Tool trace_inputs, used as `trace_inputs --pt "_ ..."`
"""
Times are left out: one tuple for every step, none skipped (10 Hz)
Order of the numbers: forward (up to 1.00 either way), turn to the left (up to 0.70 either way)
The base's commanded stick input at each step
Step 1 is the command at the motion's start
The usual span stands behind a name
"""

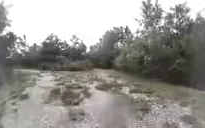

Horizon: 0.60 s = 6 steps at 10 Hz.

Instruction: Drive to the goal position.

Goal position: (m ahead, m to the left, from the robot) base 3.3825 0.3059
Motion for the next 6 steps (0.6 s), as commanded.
trace_inputs --pt "0.85 0.00" --pt "0.85 0.00" --pt "0.85 0.00" --pt "0.85 0.00" --pt "0.85 0.00" --pt "0.85 0.00"
